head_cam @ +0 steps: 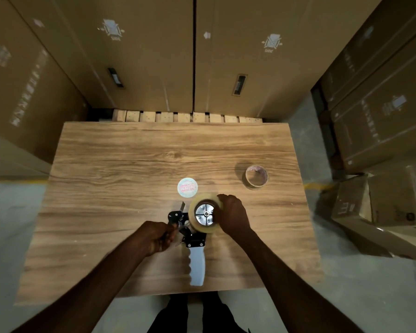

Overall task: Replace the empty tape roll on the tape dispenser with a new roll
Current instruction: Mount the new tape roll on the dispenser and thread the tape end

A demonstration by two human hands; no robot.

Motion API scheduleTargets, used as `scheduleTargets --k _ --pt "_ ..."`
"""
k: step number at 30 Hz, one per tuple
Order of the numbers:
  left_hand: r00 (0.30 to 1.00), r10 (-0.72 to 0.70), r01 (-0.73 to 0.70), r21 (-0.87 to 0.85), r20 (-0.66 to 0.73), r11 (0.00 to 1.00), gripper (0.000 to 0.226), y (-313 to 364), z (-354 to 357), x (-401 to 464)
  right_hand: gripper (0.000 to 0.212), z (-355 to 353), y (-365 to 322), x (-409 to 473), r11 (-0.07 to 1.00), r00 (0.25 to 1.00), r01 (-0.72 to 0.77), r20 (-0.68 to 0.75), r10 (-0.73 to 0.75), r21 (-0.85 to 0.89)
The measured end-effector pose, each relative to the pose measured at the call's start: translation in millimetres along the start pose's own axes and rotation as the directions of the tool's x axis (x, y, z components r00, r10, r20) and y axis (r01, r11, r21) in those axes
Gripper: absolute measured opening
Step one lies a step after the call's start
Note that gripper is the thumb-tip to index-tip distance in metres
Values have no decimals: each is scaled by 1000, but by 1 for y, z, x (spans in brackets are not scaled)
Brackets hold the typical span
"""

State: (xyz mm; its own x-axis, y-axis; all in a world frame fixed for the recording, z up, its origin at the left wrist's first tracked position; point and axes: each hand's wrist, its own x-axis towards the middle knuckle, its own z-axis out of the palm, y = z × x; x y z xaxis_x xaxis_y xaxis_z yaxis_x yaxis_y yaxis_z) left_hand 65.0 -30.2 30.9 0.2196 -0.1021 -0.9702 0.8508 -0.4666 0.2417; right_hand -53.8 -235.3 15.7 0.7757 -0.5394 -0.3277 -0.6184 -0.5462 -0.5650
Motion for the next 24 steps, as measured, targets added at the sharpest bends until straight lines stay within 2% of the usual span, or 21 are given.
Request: scheduleTargets --k 6,11,16,19,24 --pt "1000 12 -13 -78 -13 997 17 -7 7 1 29 -1 -10 2 994 1000 -3 0 3 -106" --pt "996 52 -60 -103 -75 993 3 -15 16 1 28 5 -14 -2 986 1000 -19 3 20 -166" --pt "988 66 -81 -104 -138 991 9 -21 30 -4 33 6 -11 1 990 999 -40 -2 40 -134" --pt "993 18 -35 -143 -118 989 12 -26 34 -5 41 6 -13 2 996 999 -31 -10 31 -78" --pt "996 -17 0 -191 -88 982 10 -28 23 3 41 4 -13 4 999 1000 8 -10 -9 -33"
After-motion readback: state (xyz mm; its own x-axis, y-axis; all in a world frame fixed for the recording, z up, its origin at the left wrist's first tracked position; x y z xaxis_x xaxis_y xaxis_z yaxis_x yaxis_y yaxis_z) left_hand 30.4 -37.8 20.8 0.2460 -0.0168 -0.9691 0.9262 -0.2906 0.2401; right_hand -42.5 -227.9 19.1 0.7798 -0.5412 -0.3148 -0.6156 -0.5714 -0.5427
